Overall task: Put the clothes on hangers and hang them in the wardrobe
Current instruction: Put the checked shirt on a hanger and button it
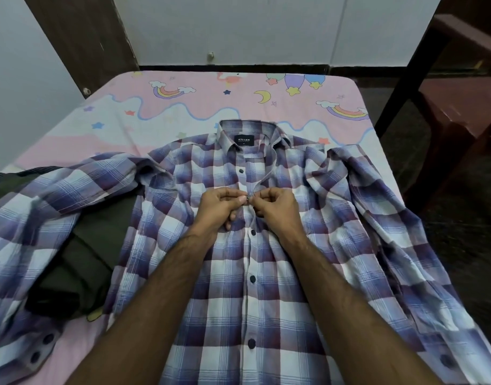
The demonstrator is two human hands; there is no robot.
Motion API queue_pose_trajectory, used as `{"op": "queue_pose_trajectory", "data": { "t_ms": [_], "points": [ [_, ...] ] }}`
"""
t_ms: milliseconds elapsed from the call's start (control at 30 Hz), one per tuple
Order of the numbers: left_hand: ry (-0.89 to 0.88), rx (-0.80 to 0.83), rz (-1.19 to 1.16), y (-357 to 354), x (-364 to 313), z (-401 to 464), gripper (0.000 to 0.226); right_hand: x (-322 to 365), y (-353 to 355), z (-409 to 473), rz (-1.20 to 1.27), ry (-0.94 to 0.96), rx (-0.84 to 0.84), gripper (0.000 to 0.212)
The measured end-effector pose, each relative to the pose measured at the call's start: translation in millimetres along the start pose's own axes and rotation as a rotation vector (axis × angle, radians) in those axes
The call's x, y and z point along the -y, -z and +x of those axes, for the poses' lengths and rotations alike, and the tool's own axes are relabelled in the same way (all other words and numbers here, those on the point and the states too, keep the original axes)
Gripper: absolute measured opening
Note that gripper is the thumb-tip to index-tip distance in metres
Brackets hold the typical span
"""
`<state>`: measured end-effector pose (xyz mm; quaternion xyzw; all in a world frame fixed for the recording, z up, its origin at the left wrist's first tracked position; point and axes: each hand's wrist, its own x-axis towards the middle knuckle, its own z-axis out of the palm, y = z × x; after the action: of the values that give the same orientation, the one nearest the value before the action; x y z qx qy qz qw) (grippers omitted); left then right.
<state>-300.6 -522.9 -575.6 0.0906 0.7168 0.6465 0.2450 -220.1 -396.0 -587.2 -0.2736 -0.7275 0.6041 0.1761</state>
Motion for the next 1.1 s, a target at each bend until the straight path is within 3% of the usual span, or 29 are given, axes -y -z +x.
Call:
{"op": "queue_pose_trajectory", "data": {
  "t_ms": [233, 333, 500, 800, 1100],
  "points": [
    [-0.021, -0.030, -0.003, -1.8, 2.8, 1.0, 0.006, -1.5, 6.6, -2.6, 0.220, -0.012, 0.071, 0.014],
    [-0.021, -0.043, 0.006, -2.5, 0.2, -1.3, 0.006, -4.7, 6.6, -2.9, 0.180, 0.032, 0.083, 0.004],
    [-0.044, -0.052, 0.028, -4.4, -0.7, -3.0, 0.022, -6.9, -2.6, -2.4, 0.039, 0.044, -0.003, 0.015],
    [-0.129, -0.150, 0.099, -13.2, 10.9, 3.0, 0.016, -9.1, -3.3, 1.2, -0.080, 0.073, 0.002, 0.016],
    [-0.108, -0.061, 0.013, -6.0, 13.8, 8.2, 0.022, -4.8, -6.3, 1.3, -0.118, 0.037, -0.042, 0.010]
  ]
}}
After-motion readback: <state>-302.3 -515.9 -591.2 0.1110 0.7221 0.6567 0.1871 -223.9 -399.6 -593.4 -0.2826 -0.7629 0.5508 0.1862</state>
